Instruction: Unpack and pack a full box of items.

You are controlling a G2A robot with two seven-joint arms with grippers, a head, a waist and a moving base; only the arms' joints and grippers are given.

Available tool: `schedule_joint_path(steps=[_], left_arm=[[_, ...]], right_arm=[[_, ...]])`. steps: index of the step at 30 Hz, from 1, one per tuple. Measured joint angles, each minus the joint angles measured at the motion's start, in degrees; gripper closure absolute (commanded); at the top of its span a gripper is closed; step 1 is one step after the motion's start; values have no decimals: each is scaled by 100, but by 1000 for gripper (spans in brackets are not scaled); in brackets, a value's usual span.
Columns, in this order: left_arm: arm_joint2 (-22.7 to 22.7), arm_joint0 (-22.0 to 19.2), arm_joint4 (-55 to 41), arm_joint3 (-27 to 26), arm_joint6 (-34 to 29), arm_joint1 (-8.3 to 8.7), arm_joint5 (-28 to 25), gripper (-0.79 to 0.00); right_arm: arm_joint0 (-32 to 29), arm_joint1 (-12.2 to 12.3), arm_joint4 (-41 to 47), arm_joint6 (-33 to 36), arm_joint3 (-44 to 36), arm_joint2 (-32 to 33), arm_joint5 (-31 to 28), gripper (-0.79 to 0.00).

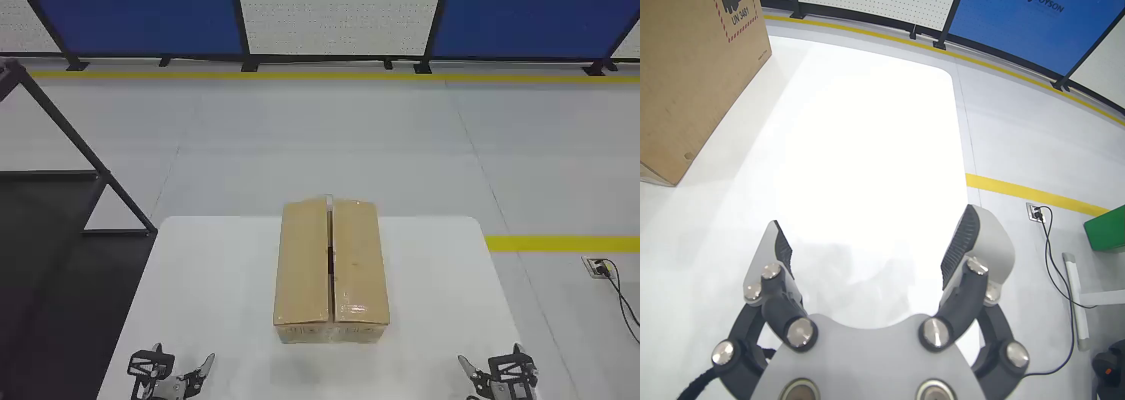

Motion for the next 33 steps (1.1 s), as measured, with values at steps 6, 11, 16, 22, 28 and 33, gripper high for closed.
schedule_joint_path(steps=[6, 11, 16, 22, 28, 33], left_arm=[[0, 0, 0, 0, 0, 0, 0, -785], [0, 0, 0, 0, 0, 0, 0, -784], [0, 0, 0, 0, 0, 0, 0, -785], [0, 0, 0, 0, 0, 0, 0, -784], [-41, 33, -22, -36, 219, -5, -87, -785], [-276, 234, -45, -357, 718, 5, -353, -785]], right_arm=[[0, 0, 0, 0, 0, 0, 0, -784], [0, 0, 0, 0, 0, 0, 0, -784], [0, 0, 0, 0, 0, 0, 0, -784], [0, 0, 0, 0, 0, 0, 0, -785], [-64, 1, -84, -537, -227, 90, -125, -785], [-281, 23, -528, -1466, -739, 223, -434, -785]])
